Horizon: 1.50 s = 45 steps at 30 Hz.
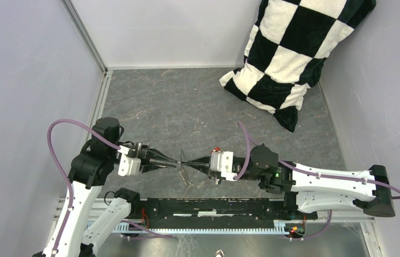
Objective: Put the keys on the keyring
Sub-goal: Adjust the keyring.
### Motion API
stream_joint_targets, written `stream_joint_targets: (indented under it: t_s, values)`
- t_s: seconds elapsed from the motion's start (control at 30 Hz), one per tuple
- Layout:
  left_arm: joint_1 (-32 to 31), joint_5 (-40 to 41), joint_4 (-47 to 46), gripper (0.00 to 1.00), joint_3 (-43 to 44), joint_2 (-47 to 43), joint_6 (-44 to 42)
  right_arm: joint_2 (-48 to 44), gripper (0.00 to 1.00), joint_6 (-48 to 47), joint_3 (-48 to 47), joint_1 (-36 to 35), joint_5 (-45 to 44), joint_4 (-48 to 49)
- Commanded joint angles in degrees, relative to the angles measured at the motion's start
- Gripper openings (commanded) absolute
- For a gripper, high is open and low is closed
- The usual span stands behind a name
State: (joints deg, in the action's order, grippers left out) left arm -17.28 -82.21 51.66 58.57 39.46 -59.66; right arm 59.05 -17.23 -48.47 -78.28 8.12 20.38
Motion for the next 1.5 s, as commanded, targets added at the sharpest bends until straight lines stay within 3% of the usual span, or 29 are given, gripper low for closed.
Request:
stream_joint_targets:
  t_s: [0.0, 0.37, 0.63, 1.0, 1.2, 1.37, 1.47]
  values:
    - [0.05, -2.79, -1.09, 0.24, 0.97, -0.48, 4.65, 0.07, 0.00, 1.39, 0.30, -0.20, 0.27, 6.83]
    - [0.05, -2.21, -0.95, 0.33, 1.82, 0.99, 4.50, 1.32, 0.00, 2.38, 0.00, -0.16, 1.19, 7.39]
    - [0.05, -3.11, -0.95, 0.20, 2.77, 1.34, 5.76, 1.60, 0.00, 2.73, 0.48, -0.14, 0.98, 8.51]
    - [0.05, -3.95, -0.95, 0.20, 2.87, 0.70, 6.92, 2.64, 0.01, 3.83, 0.48, -0.20, 1.10, 9.68]
    - [0.05, -1.85, -0.95, 0.03, 2.23, 0.55, 4.75, 2.39, 0.01, 4.31, 0.56, -0.21, 1.63, 9.76]
    - [0.05, 1.35, -1.02, 0.02, 0.47, -0.57, -0.63, 1.45, 0.01, 5.25, 1.14, -0.22, 3.87, 9.66]
    - [0.05, 1.88, -1.08, 0.02, -0.73, -2.24, -6.25, -0.14, 0.24, 6.07, 0.80, -0.14, 3.34, 6.10]
